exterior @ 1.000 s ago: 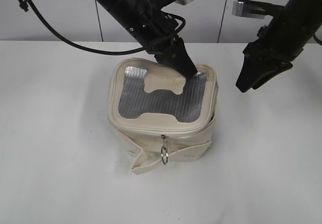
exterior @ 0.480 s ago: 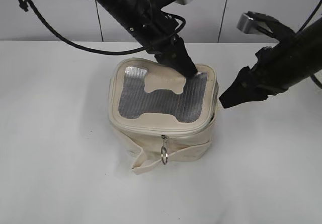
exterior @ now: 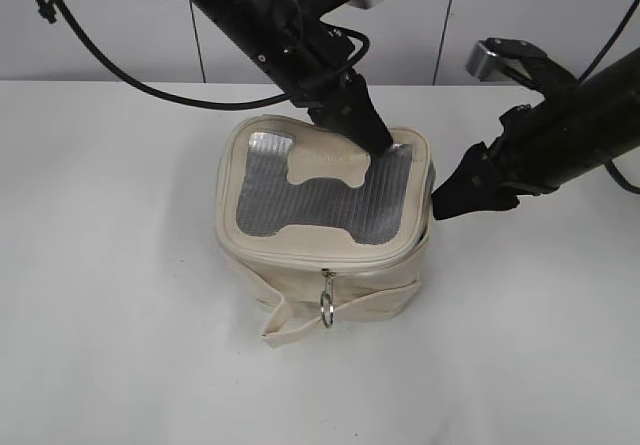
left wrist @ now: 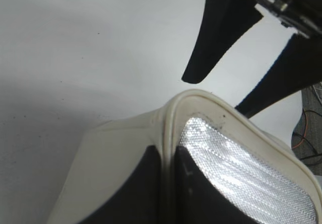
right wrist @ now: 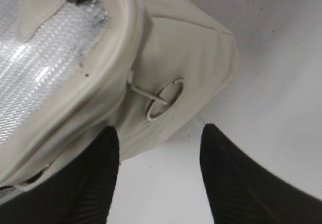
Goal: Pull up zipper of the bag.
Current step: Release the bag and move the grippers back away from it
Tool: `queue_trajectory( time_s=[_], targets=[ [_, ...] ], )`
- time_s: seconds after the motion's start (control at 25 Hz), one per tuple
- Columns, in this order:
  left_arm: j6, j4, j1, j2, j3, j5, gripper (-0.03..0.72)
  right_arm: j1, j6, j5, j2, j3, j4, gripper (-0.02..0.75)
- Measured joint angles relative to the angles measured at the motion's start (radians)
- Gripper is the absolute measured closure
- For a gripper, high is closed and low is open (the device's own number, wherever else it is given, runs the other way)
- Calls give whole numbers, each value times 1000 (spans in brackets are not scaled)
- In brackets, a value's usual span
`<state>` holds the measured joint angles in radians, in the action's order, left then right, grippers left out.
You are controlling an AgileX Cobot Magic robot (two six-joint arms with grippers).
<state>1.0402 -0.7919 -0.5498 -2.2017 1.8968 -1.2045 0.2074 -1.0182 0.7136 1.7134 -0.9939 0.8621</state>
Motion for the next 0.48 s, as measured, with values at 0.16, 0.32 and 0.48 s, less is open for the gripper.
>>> queue_trajectory(
  time_s=[0.16,0.32,0.48],
  targets=[
    [0,-1,0,0,0,0,650,0,-15,-16,9,2,2,318],
    [0,-3,0,0,0,-1,650,0,-95,-37,16,2,70,318],
    [0,-4,1,0,0,-1,650,0,-173,-38,24,2,113,318]
  ],
)
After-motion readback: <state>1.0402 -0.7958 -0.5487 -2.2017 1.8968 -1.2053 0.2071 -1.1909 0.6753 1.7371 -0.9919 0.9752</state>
